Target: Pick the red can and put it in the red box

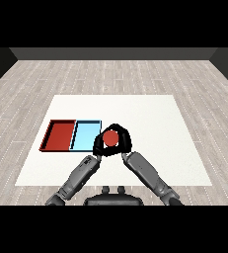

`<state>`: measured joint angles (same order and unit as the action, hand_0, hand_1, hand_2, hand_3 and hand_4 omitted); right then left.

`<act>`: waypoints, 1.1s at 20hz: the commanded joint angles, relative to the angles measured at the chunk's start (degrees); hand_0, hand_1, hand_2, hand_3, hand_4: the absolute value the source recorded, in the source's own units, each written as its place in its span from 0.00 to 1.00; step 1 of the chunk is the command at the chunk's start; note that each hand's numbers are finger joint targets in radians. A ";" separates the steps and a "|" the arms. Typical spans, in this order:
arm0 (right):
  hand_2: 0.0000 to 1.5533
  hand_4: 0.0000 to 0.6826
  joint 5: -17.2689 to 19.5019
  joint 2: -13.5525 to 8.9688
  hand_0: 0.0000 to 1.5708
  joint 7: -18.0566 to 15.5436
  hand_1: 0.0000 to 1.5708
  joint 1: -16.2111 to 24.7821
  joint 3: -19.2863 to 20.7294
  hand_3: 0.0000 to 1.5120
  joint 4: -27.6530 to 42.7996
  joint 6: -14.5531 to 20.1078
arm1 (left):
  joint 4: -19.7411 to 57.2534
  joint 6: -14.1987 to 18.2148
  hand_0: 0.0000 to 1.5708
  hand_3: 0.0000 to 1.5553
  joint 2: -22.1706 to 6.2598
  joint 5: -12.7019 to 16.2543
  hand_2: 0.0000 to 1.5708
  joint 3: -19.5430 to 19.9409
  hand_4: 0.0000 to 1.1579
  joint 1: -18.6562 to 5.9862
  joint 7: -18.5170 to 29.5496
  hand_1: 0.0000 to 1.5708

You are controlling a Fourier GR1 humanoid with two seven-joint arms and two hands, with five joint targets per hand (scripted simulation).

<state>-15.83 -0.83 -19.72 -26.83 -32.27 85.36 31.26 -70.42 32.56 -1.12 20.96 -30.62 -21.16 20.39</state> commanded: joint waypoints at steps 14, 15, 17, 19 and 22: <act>0.00 0.00 5.77 -1.08 0.00 9.85 0.00 7.16 2.30 0.00 6.62 -4.04 | -1.50 3.98 1.00 0.97 1.09 -0.18 1.00 -0.90 0.98 1.20 6.63 1.00; 0.00 0.00 8.15 0.80 0.00 12.10 0.00 4.37 2.14 0.00 5.07 -1.93 | -5.02 1.57 1.00 0.96 -0.98 -2.27 1.00 0.39 0.98 3.16 5.33 1.00; 0.00 0.00 4.81 0.81 0.00 5.87 0.00 5.11 0.06 0.00 0.74 -0.44 | -0.04 2.52 1.00 0.96 1.08 1.03 1.00 -1.18 0.98 1.35 9.69 1.00; 0.00 0.00 6.49 0.81 0.00 7.69 0.00 4.10 1.02 0.00 0.97 -2.23 | 0.99 -2.82 1.00 0.96 0.03 -1.12 1.00 4.77 0.98 0.82 8.75 1.00; 0.00 0.00 8.22 0.82 0.00 10.88 0.00 5.95 4.91 0.00 5.08 -5.24 | -0.16 3.04 1.00 0.95 1.10 -1.72 1.00 1.09 0.98 -0.96 5.91 1.00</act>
<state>-8.93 -0.21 -10.36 -22.40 -29.30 88.18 28.19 -71.83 35.47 -0.42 19.32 -30.60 -20.08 26.45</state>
